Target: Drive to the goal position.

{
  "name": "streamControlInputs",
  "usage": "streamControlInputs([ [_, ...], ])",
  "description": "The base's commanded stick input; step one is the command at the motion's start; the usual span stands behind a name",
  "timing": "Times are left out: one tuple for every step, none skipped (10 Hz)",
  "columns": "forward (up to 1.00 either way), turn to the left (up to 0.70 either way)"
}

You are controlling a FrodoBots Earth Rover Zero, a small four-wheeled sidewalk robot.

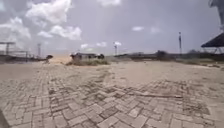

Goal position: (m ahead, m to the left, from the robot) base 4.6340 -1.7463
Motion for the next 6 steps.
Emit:
streamControlInputs([
  [0.7, -0.14],
  [0.7, -0.14],
  [0.7, -0.14],
  [0.7, -0.14],
  [0.7, -0.14],
  [0.7, -0.14],
])
